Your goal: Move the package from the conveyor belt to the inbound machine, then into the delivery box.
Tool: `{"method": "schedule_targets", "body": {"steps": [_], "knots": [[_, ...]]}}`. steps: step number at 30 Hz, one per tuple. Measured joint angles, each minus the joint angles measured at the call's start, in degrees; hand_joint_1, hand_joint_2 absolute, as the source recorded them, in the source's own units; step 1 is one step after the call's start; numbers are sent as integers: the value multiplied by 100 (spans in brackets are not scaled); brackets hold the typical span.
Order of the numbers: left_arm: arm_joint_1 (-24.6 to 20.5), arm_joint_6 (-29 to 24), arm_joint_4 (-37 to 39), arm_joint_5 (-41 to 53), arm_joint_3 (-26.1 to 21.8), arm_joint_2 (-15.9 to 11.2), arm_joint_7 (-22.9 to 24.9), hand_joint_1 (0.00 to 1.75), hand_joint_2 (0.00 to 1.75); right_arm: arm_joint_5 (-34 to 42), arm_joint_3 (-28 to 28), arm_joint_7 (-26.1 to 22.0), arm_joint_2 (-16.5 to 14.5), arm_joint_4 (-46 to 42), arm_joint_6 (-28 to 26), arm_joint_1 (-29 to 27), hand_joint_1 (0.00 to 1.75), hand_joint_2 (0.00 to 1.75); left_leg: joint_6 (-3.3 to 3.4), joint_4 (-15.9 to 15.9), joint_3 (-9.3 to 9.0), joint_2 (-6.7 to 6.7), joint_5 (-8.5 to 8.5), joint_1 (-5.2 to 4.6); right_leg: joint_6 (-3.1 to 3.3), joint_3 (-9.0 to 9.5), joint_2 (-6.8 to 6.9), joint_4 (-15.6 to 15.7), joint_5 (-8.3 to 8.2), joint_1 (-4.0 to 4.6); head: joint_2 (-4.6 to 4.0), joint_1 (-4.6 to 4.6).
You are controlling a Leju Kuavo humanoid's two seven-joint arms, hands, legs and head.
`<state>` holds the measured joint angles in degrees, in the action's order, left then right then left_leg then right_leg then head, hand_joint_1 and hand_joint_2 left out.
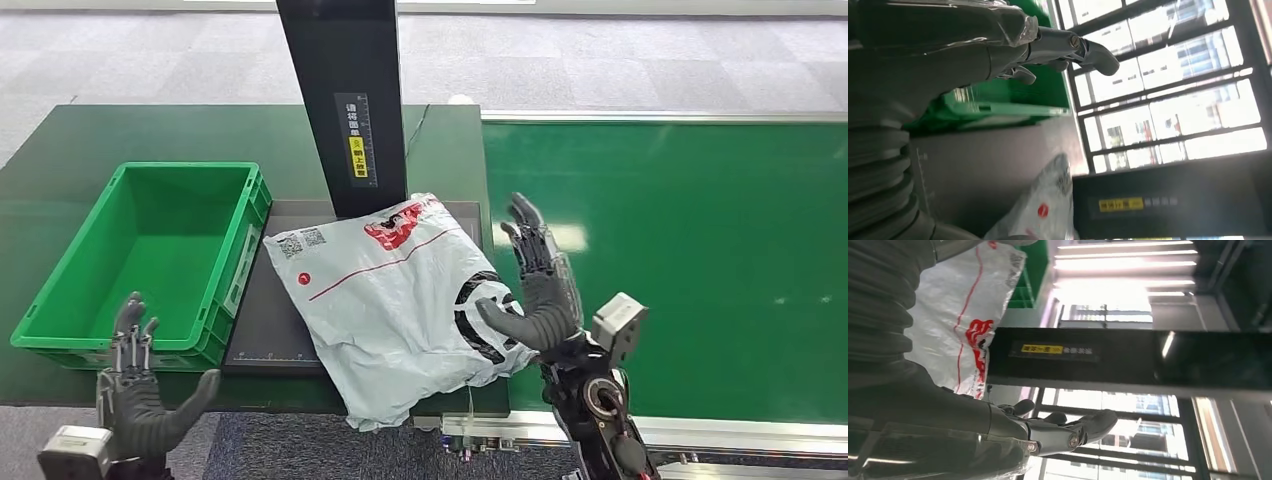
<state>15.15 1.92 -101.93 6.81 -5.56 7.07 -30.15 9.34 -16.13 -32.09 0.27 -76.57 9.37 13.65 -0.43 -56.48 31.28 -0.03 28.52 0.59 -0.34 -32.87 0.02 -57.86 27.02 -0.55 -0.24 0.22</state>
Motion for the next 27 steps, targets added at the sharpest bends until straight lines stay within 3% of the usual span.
{"method": "schedule_targets", "body": {"steps": [6,10,13,16,19,27], "knots": [[67,5,-454,-50,-527,323,-15,0,175,1305,686,355,-317,-674,434,-653,0,175,-1,1,1,0,5,-1,0,-1,0,1,2,-1,0,0],[60,30,-565,169,-534,403,35,0,175,1771,1060,591,-531,-755,518,-824,0,175,-1,1,-8,-1,4,-1,0,4,-1,1,0,-1,0,0],[-1,-31,-576,924,-360,393,205,0,175,1932,1249,668,-634,-758,573,-864,0,175,-2,0,-12,-1,3,-1,0,5,0,1,-1,-1,0,-1],[-276,-253,-457,2111,135,301,506,0,175,2005,1370,709,-747,-745,647,-865,0,175,-1,0,-12,2,1,-1,0,6,2,1,-1,-1,0,-1],[-878,-492,-39,2883,868,129,877,0,175,2038,1418,740,-864,-682,720,-843,0,175,1,0,-12,6,-2,-1,0,8,2,1,-5,-1,0,-1],[-2617,-257,1825,3390,2572,-146,1378,0,175,2067,1567,812,-1014,-429,738,-691,0,175,3,-3,-11,3,-9,-2,-3,8,0,1,-12,-3,0,1]]}}
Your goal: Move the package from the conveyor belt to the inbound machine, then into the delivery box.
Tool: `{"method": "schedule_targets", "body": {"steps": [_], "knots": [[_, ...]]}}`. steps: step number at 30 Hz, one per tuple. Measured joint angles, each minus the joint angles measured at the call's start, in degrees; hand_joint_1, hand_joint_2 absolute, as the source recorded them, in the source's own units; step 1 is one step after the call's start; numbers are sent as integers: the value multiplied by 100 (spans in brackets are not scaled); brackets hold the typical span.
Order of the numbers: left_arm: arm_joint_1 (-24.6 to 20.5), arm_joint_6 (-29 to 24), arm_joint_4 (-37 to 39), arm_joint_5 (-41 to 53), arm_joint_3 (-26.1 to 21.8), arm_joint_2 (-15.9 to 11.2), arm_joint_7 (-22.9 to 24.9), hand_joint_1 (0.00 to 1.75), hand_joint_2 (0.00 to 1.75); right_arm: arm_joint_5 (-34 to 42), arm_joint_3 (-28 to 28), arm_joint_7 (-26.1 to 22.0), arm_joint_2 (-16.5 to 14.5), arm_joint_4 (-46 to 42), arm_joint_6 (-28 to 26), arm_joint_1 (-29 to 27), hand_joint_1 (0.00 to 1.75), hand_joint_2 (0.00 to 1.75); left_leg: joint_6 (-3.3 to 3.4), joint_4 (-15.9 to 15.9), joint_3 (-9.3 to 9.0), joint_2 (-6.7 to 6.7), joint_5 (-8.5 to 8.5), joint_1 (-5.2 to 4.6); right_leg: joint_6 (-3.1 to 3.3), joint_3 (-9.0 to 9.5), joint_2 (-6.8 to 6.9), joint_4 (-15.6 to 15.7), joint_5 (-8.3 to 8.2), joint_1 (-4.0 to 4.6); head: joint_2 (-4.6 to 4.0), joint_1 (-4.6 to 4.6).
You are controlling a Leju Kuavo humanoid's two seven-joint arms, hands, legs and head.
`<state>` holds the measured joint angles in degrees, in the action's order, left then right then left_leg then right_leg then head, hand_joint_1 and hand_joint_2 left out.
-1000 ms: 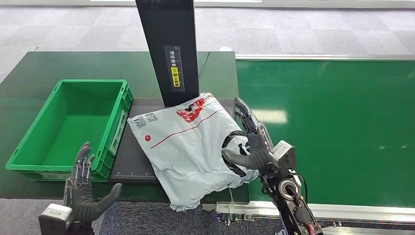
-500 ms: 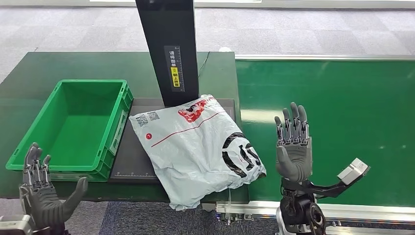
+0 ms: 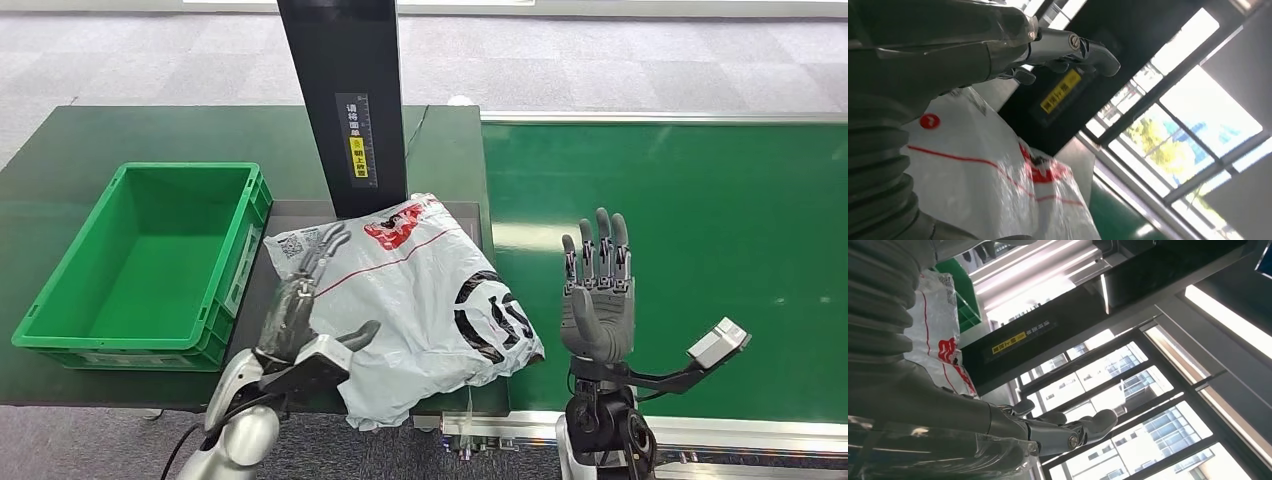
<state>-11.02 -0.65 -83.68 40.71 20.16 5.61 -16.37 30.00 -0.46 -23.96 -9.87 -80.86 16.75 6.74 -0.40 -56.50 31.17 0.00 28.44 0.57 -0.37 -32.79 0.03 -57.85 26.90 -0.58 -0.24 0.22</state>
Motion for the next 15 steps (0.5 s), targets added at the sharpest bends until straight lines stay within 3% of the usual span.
{"method": "schedule_targets", "body": {"steps": [5,15], "knots": [[-682,11,1227,-27,583,-39,38,0,175,5,93,57,-18,110,1,6,0,175,0,0,6,-2,1,0,0,-7,-1,0,0,0,0,-2],[-1347,189,3216,-152,1346,16,12,0,175,11,176,140,-18,239,-16,50,0,175,0,0,7,-2,0,0,0,-7,-1,0,0,0,0,-1]]}}
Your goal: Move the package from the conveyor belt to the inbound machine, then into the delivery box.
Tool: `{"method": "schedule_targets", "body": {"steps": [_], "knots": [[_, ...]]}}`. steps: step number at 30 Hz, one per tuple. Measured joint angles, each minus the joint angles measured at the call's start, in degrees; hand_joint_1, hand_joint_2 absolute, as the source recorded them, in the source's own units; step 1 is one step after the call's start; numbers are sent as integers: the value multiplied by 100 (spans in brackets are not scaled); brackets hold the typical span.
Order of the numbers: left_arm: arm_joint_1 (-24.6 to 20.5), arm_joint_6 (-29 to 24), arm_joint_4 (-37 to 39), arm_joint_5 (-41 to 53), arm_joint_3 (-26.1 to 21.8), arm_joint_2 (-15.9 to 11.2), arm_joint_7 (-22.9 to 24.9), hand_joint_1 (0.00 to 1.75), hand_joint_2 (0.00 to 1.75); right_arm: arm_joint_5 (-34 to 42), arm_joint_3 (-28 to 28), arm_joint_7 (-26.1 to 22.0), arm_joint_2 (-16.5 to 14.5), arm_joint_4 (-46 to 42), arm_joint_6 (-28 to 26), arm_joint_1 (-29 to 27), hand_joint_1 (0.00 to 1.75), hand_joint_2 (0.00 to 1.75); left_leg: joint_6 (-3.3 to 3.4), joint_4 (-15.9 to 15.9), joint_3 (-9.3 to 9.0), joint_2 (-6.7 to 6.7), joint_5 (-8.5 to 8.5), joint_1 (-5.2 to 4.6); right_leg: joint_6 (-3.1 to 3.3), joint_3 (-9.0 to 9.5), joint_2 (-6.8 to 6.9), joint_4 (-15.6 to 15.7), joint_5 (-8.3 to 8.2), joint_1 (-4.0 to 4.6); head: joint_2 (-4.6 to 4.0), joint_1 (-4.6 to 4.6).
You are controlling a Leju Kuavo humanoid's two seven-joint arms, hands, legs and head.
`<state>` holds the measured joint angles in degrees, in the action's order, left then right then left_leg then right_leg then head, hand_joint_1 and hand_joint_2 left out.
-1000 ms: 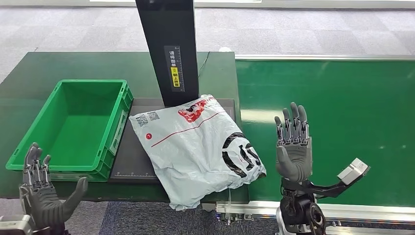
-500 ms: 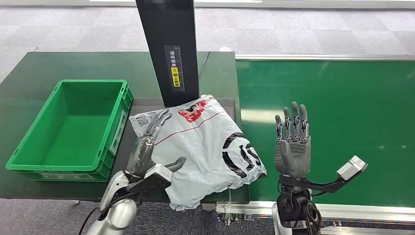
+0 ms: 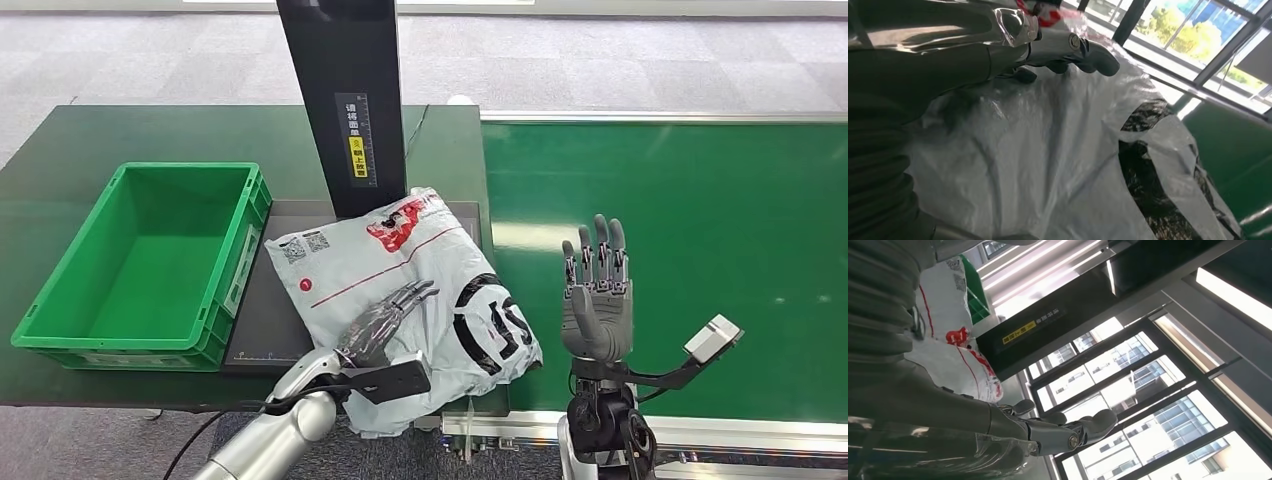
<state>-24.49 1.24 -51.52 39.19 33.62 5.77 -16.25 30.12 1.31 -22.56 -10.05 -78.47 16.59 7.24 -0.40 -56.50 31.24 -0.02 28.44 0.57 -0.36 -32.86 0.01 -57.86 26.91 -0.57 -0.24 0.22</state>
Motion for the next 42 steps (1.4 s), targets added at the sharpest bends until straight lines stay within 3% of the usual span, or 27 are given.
{"method": "schedule_targets", "body": {"steps": [2,6,17,23,32,42], "knots": [[-104,39,304,-9,115,28,-16,4,175,0,14,11,0,6,-7,1,0,175,0,0,0,0,0,0,0,1,0,0,0,0,0,-1],[-306,119,744,28,324,88,-58,168,175,0,38,13,3,7,-30,0,0,175,0,0,-2,1,0,0,0,5,2,0,0,0,0,-1],[-547,0,1072,-174,533,142,-251,175,175,-1,68,29,4,26,-99,-66,0,175,1,0,-24,1,-1,0,0,31,3,0,0,0,0,-1],[-385,-133,654,-871,373,-37,-468,175,175,-178,79,107,23,20,-291,-194,0,175,0,1,-22,-1,0,1,0,25,0,0,0,1,0,-1],[471,-918,-1503,-1985,-589,-492,-809,175,175,-239,79,114,113,-15,-511,-383,0,175,0,1,0,-1,0,1,1,4,-1,-1,1,2,0,-1],[1212,-1743,-4162,-3451,-2022,-693,-1754,175,175,-208,95,94,138,-69,-647,-493,0,175,0,2,5,-2,0,1,1,-1,-1,-1,1,2,0,0]]}}
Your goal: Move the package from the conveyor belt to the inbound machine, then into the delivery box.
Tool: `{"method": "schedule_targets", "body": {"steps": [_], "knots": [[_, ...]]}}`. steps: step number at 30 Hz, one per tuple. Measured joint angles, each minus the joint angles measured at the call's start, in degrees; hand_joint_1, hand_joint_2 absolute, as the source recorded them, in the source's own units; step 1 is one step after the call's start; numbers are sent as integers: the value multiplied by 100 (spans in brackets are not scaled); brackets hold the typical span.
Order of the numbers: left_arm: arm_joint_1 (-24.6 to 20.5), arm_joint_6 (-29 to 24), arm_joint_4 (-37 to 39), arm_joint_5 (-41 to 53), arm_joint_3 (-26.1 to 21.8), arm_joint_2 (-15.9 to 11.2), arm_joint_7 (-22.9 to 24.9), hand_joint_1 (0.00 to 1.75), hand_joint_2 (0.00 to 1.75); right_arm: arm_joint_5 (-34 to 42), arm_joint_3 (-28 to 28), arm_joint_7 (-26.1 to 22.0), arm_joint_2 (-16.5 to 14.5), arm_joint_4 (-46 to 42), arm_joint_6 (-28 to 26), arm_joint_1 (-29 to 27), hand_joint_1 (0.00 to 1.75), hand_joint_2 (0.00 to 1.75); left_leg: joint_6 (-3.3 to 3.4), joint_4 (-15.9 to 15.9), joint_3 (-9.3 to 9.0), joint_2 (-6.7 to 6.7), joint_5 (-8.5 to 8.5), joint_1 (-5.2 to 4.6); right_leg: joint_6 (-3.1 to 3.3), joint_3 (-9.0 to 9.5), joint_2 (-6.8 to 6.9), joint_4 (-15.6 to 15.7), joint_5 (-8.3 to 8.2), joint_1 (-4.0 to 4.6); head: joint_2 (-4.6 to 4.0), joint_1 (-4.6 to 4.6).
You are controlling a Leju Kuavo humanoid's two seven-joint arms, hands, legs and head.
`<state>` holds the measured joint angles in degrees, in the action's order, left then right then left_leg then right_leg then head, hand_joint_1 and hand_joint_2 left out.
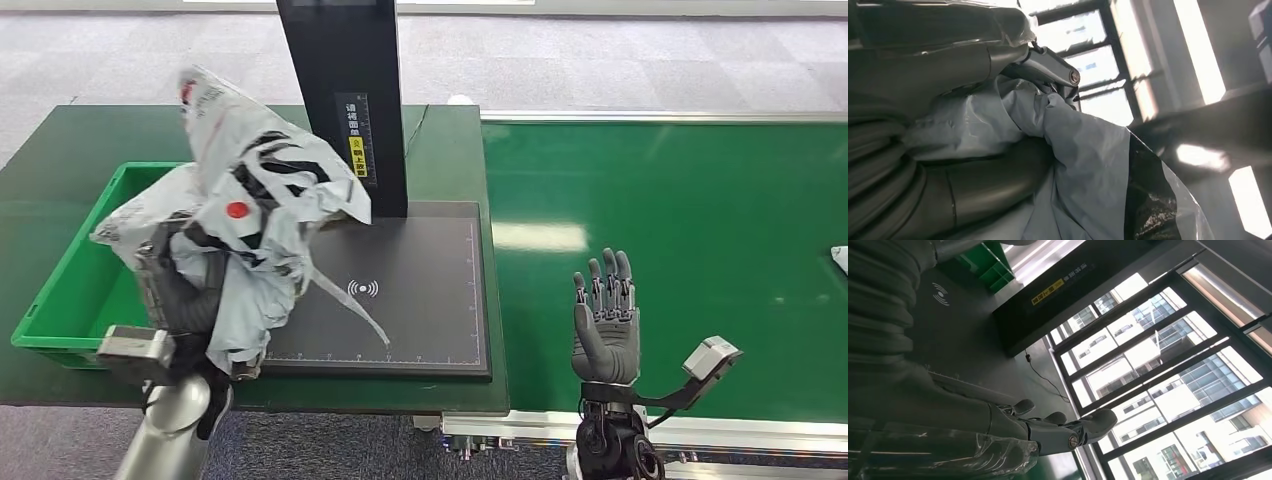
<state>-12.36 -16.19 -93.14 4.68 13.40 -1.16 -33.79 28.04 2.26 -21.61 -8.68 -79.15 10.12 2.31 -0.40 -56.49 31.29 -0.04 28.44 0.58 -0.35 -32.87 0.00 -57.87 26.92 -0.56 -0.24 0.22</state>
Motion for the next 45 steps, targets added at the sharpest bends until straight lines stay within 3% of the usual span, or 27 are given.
{"method": "schedule_targets", "body": {"steps": [7,13,26,32,36,37,40,41,45], "knots": [[252,-60,-1212,-493,-929,-2,-120,175,175,-11,23,0,-12,-131,-52,-98,0,175,0,0,0,0,0,0,0,0,1,0,1,0,0,0],[112,108,-1175,-467,-1602,1,475,175,175,-44,26,21,-48,-149,-46,-93,0,175,-1,0,-4,0,-1,0,0,2,1,0,1,0,0,0],[-481,665,1445,395,-2518,-377,1332,175,175,-33,42,214,-86,-95,43,49,0,175,-3,1,-3,-6,-3,0,1,-2,-3,-1,0,0,0,2],[-851,761,2785,483,-2782,-661,1373,175,175,-32,50,274,-85,17,33,143,0,175,-3,1,-4,-6,-3,0,1,-2,-4,-2,0,1,0,1],[-1000,827,3291,481,-2858,-745,1359,175,175,-33,52,277,-83,102,23,200,0,175,-3,1,-4,-7,-3,0,1,-2,-4,-2,0,1,0,1],[-1026,838,3382,481,-2866,-757,1358,153,175,-33,52,277,-83,121,20,209,0,175,-3,1,-4,-7,-3,0,1,-2,-4,-2,0,1,0,2],[-1068,845,3574,481,-2877,-778,1357,31,175,-33,55,277,-83,163,17,221,0,175,-3,1,-4,-7,-3,0,1,-2,-4,-2,0,1,0,1],[-1072,846,3614,481,-2881,-779,1356,9,175,-33,56,277,-83,176,16,225,0,175,-3,1,-3,-7,-3,0,1,-2,-4,-2,0,1,0,0],[-1055,866,3652,448,-2906,-775,1340,0,175,-33,59,280,-76,233,3,273,0,175,-3,1,-3,-6,-3,1,1,-1,-4,-2,0,1,0,1]]}}
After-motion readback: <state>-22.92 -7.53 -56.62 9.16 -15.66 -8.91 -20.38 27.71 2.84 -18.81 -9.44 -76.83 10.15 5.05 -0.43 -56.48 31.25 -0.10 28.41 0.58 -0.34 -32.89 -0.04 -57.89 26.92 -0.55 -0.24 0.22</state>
